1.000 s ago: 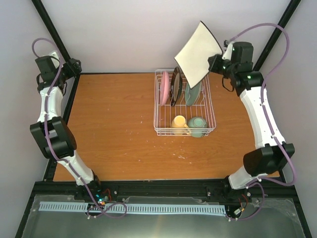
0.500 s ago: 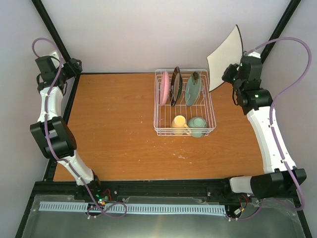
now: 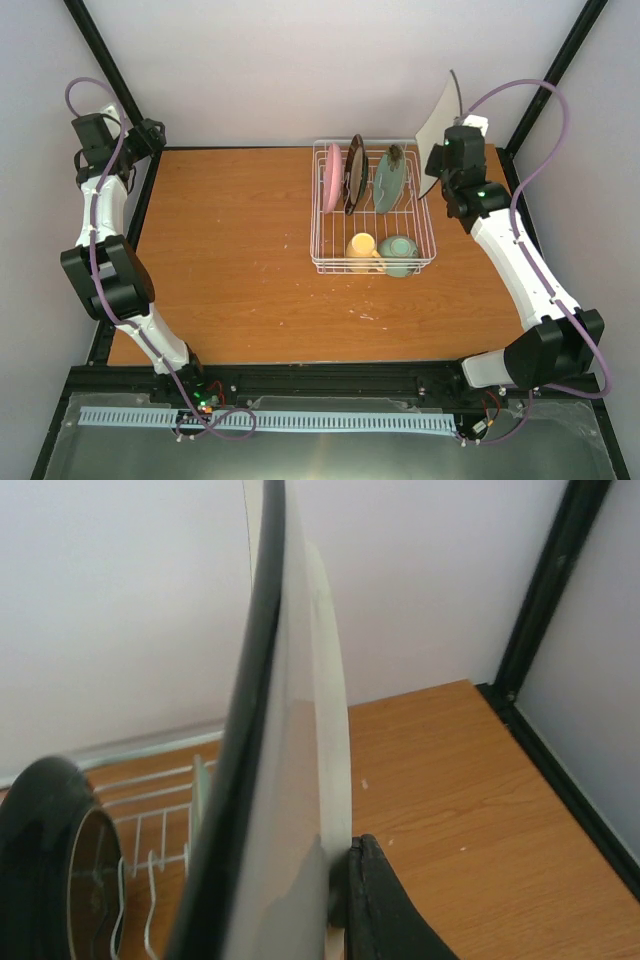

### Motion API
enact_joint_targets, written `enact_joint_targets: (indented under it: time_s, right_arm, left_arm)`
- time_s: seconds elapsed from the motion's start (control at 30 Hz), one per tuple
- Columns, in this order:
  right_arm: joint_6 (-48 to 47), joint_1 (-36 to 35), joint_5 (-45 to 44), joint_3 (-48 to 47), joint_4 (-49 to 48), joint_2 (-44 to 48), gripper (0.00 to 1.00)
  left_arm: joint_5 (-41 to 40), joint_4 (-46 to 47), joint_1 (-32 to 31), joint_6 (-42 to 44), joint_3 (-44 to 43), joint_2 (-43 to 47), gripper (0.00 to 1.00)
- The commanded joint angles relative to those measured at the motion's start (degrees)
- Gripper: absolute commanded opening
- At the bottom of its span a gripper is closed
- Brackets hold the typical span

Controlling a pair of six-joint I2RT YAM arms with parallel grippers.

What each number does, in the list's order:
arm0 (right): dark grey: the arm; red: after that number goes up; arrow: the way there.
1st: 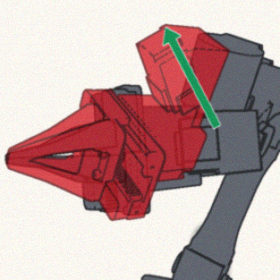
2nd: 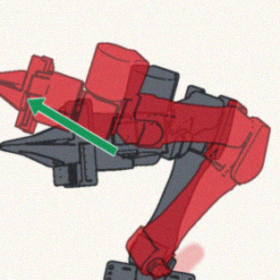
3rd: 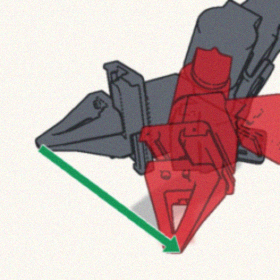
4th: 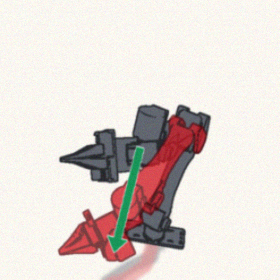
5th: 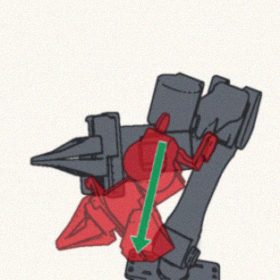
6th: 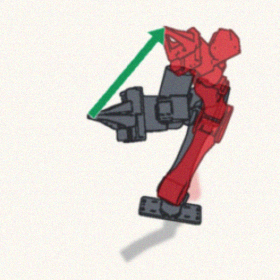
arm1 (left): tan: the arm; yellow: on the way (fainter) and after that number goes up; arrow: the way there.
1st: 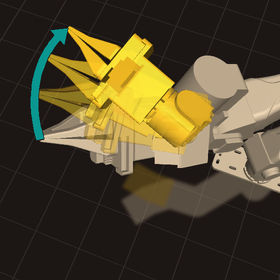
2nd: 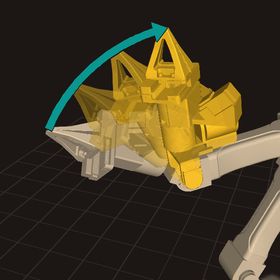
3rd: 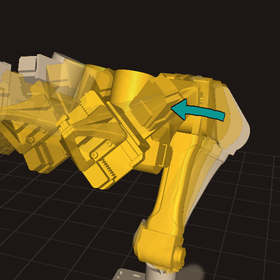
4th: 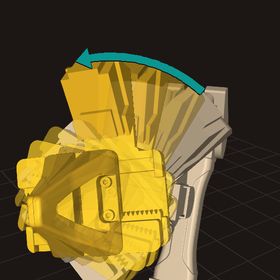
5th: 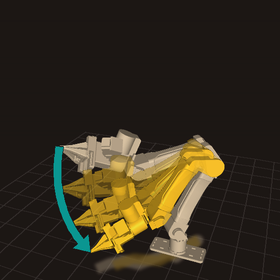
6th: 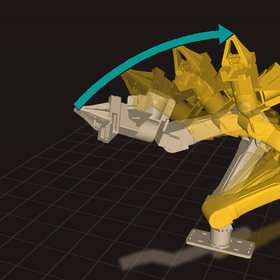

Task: Load the mixed dishes into the dish rack

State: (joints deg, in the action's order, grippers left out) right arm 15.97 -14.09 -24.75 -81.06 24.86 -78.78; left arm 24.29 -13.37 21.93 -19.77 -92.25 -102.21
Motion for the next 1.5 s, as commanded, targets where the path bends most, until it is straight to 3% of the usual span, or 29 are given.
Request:
enact_joint_targets:
  time_s: [0.0,0.53,1.47]
  right_arm:
    - [-0.85,-1.69,-2.67,1.40,-14.42,0.85,0.03]
    - [-4.80,-1.80,-1.22,5.47,-23.33,-4.23,0.03]
    - [-4.82,-1.79,2.35,6.73,-27.78,-15.95,0.03]
  left_arm:
    - [-1.70,0.33,0.24,1.07,0.18,2.66,1.00]
    - [-3.45,-0.62,0.31,2.21,0.35,4.04,1.00]
    - [-8.57,-3.42,0.35,5.26,2.40,6.59,1.00]
